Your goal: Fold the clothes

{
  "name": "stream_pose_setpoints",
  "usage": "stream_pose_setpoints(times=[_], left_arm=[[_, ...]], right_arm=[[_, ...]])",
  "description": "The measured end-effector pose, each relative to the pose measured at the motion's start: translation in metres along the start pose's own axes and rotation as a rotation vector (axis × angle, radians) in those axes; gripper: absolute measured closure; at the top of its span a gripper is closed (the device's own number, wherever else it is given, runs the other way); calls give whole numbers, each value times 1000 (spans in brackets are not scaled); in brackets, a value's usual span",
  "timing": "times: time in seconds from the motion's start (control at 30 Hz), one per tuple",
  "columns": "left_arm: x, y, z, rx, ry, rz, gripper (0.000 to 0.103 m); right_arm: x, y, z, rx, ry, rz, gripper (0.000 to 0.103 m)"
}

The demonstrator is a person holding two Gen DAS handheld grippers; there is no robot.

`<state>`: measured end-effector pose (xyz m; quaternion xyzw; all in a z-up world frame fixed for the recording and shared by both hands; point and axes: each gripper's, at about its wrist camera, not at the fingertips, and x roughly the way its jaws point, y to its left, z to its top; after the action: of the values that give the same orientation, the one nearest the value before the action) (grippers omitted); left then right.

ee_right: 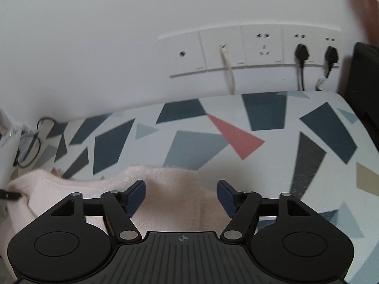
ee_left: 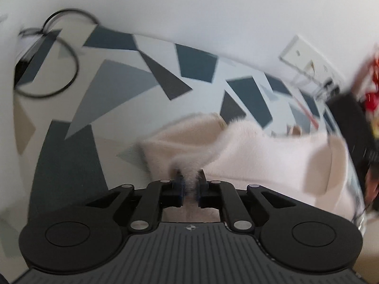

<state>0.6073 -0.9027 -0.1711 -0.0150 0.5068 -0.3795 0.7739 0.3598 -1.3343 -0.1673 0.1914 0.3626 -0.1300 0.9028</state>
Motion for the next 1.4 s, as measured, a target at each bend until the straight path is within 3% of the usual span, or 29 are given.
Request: stream_pose_setpoints(times=[0.13,0.17,0.27,0.3,0.5,0.6,0.77,0.83,0.87,0.9,0.93,0.97,1.0,1.13,1.3,1.37,1.4], left_arm=[[-12,8,8,-112,-53,-9,95],[-15,10,10,-142,-66,-14,95],[-25,19,16,-240,-102,-28,95],[-27,21,17,-270,-111,-33,96],[-31,33,29,-422,-156,-48,96],[-8,41,39,-446,-144,-4,96],[48,52,42,-430,-63,95,94],[53,47,43,-360,-51,109,88],[51,45,45,-318,-46,124,70],[47,44,46,-284,-44,135,39],[40,44,45,-258,-53,147,25],[32,45,44,-239,-73,157,17],[26,47,42,-220,-83,149,17],[10,39,28,-114,-64,77,23],[17,4,-6,110,21,124,28],[18,-1,-17,109,36,128,68],[17,-1,-21,93,39,126,95]], right_arm=[[23,1,-8,0,42,-23,33],[27,0,-10,18,48,-12,40],[25,-1,-11,62,30,30,93],[21,0,-10,61,16,28,96],[-25,9,7,38,-190,-56,98],[-28,4,19,30,-240,-137,99],[36,-11,22,27,-101,-226,99],[60,-10,19,-4,-38,-247,99],[66,-8,16,-11,-27,-249,98],[68,-8,14,-8,-26,-248,98],[69,-8,13,-2,-27,-245,98],[70,-8,12,4,-29,-243,98],[70,-9,11,12,-30,-241,98],[69,-12,8,38,-30,-243,98],[71,-11,6,46,-31,-246,98],[71,-11,6,46,-33,-247,98],[70,-11,6,45,-35,-249,98]])
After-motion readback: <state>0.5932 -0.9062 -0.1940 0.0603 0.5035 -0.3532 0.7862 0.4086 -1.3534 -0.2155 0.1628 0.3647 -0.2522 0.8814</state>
